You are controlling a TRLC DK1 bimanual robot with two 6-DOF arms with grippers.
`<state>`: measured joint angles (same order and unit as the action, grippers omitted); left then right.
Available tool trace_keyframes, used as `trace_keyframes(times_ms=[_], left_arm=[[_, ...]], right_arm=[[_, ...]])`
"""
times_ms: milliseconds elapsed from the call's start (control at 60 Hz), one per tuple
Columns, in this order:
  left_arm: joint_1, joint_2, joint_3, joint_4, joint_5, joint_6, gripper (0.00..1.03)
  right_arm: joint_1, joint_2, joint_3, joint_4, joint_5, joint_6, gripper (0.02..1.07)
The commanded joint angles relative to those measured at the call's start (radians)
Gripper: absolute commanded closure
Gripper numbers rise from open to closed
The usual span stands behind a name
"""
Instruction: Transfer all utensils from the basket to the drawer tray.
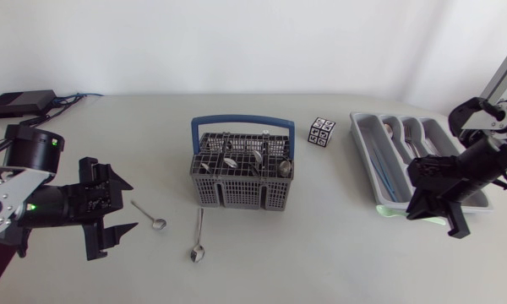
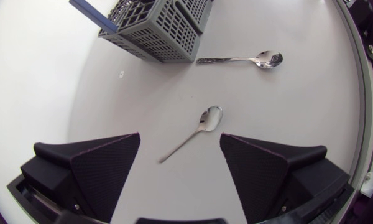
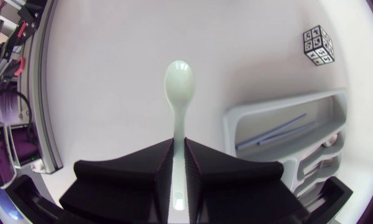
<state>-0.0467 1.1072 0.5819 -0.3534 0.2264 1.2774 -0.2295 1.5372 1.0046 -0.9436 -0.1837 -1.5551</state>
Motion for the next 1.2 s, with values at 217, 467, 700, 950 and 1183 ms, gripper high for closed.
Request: trace_keyframes(times_ms=[217,467,700,950,1183], left_arm=[[0.005,0.016,-0.044,0.021,-0.006,0.057,0.12],[0.01,0.006,-0.082,0.07,-0.006,0.1,0.12],[0.004,0.031,-0.094,0.099,-0.006,0.115,0.12],[-0.004,0.077,-0.128,0.12,-0.033,0.238,0.16],[-0.028,0.175,-0.08,0.146,-0.093,0.323,0.18]], right_arm=[[-0.254,0.225,0.22,0.006,-0.003,-0.301,1.02],[-0.326,0.357,0.353,0.078,0.03,-0.376,1.02],[-0.309,0.443,0.324,0.233,0.125,-0.384,0.9],[-0.306,0.367,0.279,0.229,0.128,-0.361,0.33],[-0.264,0.153,0.209,0.069,0.039,-0.342,0.06]])
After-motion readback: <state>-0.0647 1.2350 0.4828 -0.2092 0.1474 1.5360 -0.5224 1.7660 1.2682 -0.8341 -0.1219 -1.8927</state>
